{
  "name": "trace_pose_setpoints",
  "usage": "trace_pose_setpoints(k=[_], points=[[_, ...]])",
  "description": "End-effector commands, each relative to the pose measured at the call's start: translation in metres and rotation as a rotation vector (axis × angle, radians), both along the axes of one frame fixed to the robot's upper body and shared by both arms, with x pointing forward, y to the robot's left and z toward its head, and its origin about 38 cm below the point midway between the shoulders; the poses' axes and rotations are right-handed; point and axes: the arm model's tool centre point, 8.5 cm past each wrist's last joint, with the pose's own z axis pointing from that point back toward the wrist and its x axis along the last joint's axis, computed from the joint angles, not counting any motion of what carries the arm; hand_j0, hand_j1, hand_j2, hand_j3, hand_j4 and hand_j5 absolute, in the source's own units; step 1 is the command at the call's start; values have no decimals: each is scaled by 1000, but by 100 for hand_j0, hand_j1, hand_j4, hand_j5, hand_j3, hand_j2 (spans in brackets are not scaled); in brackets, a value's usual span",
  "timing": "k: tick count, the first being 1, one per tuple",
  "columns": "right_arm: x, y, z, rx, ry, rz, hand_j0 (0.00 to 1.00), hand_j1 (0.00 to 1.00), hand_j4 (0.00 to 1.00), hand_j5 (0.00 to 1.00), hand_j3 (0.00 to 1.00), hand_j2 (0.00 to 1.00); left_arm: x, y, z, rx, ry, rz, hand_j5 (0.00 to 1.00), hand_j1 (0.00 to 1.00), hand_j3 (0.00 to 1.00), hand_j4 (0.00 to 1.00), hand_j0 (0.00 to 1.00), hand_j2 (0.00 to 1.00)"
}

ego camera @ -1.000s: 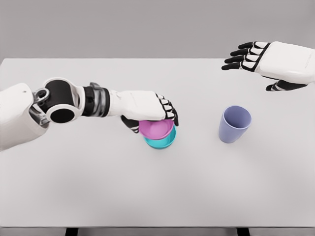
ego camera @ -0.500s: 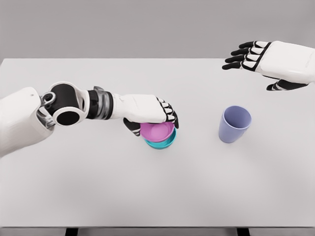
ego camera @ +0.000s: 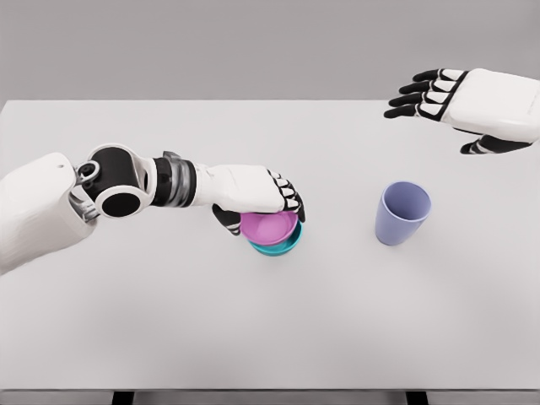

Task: Stacking bowl and cup with both arms

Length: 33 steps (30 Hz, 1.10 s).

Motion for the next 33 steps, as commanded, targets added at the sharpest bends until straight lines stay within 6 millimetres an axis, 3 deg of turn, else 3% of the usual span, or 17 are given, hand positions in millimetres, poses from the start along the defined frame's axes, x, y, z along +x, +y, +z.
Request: trace_pose_setpoints(k=[1,3,4,7,10,13,15,17,20,22,25,27,29,33], points=[[-1,-3,2,-3,0,-8,100,100,100,100,100,100,0,0,0,-1,0,-2,77,77,77,77,77,77],[-2,-11,9,-15,-14,-27,100,100,100,100,100,100,0,0,0,-1,0,-3,98,98,98,98,98,98],[-5,-19,14,-25,-23,-48,100,100,100,100,100,100,0,0,0,-2,1,-6,100,100,100,100,100,100],[-6,-23,8,-35,-5,-58,100,100,100,100,100,100,0,0,1,-3,-1,-9,100,100,100,100,100,100],[-9,-30,27,-9,-68,-77,100,100,100,100,100,100,-1,0,1,-3,-1,-9,100,100,100,100,100,100],[-8,-25,9,26,-26,-67,100,100,100,100,100,100,-2,0,5,-17,-1,-14,100,100,100,100,100,100],[-10,-30,20,17,-50,-78,100,100,100,100,100,100,-7,1,17,-45,-17,-68,100,100,100,100,100,100],[-15,-42,29,-24,-53,-102,100,100,100,100,100,100,-11,4,43,-119,-54,-169,100,100,100,100,100,100],[-15,-42,28,-26,-52,-104,100,100,100,100,100,100,-16,53,83,-256,-21,-246,100,100,100,100,100,100],[-17,-43,4,-37,14,-104,100,100,100,100,100,100,-12,92,114,-348,-5,-165,100,100,100,100,100,100],[-14,-30,-15,-55,68,-67,100,100,100,100,100,100,-17,142,127,-447,105,-61,100,100,100,100,100,100],[-11,-18,-23,-83,97,-30,100,100,100,100,100,100,-20,164,128,-536,195,-5,100,100,100,100,100,100],[-10,-11,-29,-100,119,-10,100,100,100,100,100,100,-25,184,108,-683,367,65,100,100,100,100,100,100],[-13,0,-59,-133,201,27,100,100,100,100,100,100,-18,226,89,-767,446,220,100,100,100,100,100,100]])
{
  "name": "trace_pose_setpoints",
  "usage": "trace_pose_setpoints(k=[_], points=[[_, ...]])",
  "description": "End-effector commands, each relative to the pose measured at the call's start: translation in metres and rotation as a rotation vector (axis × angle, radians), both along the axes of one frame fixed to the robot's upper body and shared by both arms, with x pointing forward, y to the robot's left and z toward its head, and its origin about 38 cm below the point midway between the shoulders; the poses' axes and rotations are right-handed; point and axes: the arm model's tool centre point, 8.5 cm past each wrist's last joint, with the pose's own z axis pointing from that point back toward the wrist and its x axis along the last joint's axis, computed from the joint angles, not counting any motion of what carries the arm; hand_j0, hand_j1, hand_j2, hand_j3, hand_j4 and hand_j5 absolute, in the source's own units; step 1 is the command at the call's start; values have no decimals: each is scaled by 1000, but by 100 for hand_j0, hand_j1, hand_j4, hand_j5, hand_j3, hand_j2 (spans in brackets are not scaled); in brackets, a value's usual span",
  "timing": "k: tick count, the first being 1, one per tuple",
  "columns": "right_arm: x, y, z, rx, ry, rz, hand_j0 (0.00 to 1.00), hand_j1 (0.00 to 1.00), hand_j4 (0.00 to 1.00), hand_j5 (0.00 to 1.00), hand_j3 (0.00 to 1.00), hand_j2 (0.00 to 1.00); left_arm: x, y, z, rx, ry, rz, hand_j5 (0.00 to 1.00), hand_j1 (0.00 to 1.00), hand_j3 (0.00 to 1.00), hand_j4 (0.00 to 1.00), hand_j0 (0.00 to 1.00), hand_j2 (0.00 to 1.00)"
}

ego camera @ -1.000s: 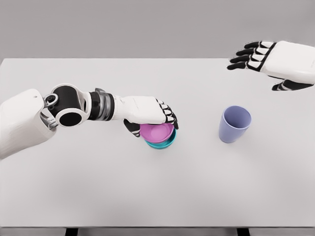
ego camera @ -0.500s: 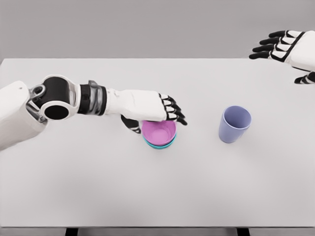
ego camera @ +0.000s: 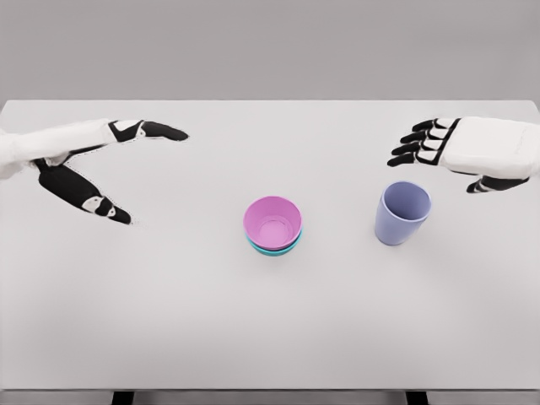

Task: Stacking bowl and cup with both arms

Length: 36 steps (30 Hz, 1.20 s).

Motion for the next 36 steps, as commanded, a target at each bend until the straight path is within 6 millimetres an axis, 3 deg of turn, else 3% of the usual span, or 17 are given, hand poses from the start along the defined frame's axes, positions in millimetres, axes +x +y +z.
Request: trace_pose_setpoints(k=[1,6,9,12,19,28,32,36], points=[[-3,6,-23,-18,67,18,100,100,100,100,100,100,8,27,7,-61,43,86,100,100,100,100,100,100],[-3,11,-26,-14,71,29,100,100,100,100,100,100,4,54,-39,-161,211,191,100,100,100,100,100,100],[-5,13,-35,-20,95,37,100,100,100,100,100,100,5,67,-53,-167,245,238,100,100,100,100,100,100],[-4,15,-37,-33,91,39,100,100,100,100,100,100,6,76,-59,-165,257,268,100,100,100,100,100,100],[6,20,-40,-27,71,33,100,100,100,100,100,100,6,74,-62,-173,262,267,100,100,100,100,100,100],[16,20,-65,-56,101,7,100,100,100,100,100,100,9,76,-67,-177,268,282,100,100,100,100,100,100],[21,25,-67,-46,99,8,100,100,100,100,100,100,10,77,-66,-179,264,286,100,100,100,100,100,100],[26,23,-84,-72,134,-9,100,100,100,100,100,100,12,75,-68,-186,265,285,100,100,100,100,100,100]])
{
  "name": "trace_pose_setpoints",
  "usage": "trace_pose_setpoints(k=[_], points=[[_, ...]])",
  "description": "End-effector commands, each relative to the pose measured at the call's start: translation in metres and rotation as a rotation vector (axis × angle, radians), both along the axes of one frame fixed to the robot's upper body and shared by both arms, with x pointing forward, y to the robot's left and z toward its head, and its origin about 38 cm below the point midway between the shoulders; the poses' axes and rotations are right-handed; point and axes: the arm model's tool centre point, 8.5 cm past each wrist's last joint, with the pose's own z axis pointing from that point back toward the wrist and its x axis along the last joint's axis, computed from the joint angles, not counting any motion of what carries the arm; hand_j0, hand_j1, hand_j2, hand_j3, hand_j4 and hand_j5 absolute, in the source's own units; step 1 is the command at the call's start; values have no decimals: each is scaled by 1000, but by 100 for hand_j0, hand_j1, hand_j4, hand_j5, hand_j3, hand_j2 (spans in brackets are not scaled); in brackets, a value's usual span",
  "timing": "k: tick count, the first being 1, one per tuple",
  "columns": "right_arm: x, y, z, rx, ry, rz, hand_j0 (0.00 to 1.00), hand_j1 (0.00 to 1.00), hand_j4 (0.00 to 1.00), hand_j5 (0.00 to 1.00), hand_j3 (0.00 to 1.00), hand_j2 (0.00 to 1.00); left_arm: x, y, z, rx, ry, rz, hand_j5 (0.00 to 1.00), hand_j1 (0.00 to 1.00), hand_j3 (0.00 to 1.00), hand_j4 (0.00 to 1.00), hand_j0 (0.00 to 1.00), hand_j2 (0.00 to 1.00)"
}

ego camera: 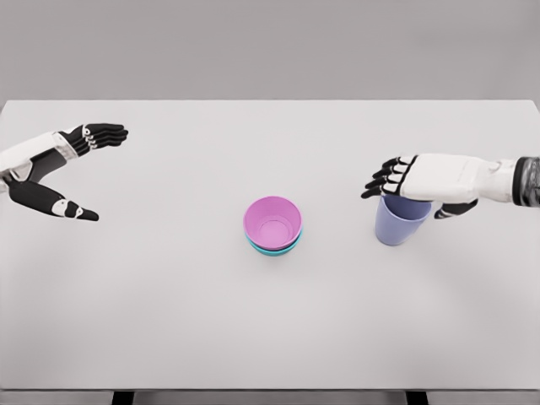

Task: Stacking bowl and cup with both arms

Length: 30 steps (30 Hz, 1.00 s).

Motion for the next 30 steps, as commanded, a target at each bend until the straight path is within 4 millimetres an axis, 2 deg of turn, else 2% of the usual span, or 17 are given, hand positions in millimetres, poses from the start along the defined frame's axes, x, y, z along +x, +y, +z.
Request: trace_pose_setpoints(k=[1,8,11,15,22,30], points=[[1,1,-11,-6,27,-5,100,100,100,100,100,100,1,1,0,-7,3,6,100,100,100,100,100,100],[3,0,-18,-17,39,-12,100,100,100,100,100,100,1,0,-1,-9,4,5,100,100,100,100,100,100],[6,1,-19,-24,32,-16,82,82,82,82,82,82,1,1,-1,-8,4,8,100,100,100,100,100,100],[7,1,-18,-21,28,-16,66,66,66,66,66,66,1,1,-1,-7,5,8,100,100,100,100,100,100],[15,11,-2,18,-8,-4,67,67,67,67,67,67,1,1,-1,-7,5,8,100,100,100,100,100,100],[23,35,22,99,-59,38,68,68,68,68,68,68,1,1,0,-8,2,8,100,100,100,100,100,100]])
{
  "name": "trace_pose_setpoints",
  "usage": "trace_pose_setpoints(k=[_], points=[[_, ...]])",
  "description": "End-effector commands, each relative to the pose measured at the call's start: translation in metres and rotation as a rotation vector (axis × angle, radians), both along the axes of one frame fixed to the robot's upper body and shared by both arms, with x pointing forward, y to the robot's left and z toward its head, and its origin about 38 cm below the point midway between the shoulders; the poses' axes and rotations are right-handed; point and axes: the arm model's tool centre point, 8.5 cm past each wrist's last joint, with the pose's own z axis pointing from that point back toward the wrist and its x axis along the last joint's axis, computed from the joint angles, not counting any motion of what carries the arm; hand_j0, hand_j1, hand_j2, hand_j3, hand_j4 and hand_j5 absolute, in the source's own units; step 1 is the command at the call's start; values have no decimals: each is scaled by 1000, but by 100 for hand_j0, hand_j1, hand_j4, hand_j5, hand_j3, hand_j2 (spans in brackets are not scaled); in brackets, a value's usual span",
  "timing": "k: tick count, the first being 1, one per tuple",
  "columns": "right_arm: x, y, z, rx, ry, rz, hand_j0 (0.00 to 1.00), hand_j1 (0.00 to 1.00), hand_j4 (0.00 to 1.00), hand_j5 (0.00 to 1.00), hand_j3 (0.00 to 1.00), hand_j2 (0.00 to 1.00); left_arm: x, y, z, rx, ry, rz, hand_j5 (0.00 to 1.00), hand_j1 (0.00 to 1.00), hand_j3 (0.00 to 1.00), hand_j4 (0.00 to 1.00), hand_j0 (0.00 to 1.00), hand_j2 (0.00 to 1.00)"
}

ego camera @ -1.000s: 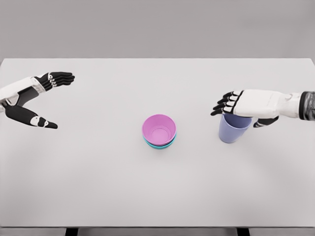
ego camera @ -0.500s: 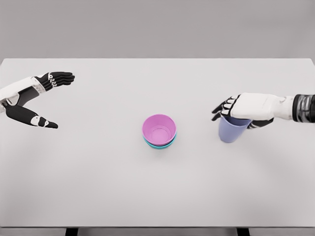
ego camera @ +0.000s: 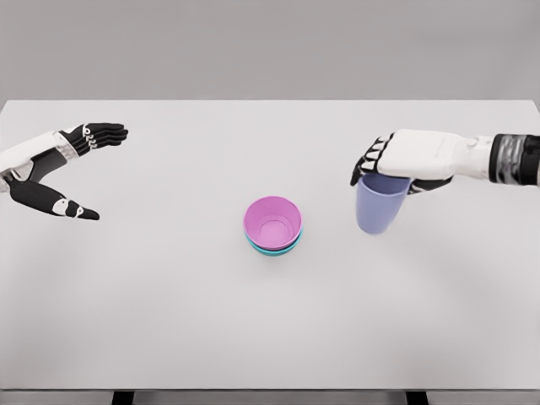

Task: Stacking bowl and cup with both arms

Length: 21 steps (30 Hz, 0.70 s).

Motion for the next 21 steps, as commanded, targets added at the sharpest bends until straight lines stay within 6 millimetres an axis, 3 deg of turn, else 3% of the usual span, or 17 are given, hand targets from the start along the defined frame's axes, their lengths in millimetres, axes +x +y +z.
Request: trace_pose_setpoints(k=[1,2,7,10,15,21], points=[[0,6,3,31,-1,9,67,67,67,67,67,67,0,1,1,-5,1,3,100,100,100,100,100,100],[0,7,4,32,-1,12,63,63,63,63,63,63,0,1,1,-5,1,3,100,100,100,100,100,100],[0,15,9,78,5,31,65,65,65,65,65,65,0,1,1,-5,1,3,100,100,100,100,100,100],[-5,34,22,130,-8,88,66,66,66,66,66,66,0,1,1,-5,1,3,100,100,100,100,100,100],[-8,55,22,177,-2,136,67,67,67,67,67,67,0,1,1,-6,0,4,100,100,100,100,100,100],[-11,62,40,194,-37,171,69,69,69,69,69,69,0,1,1,-6,0,4,100,100,100,100,100,100]])
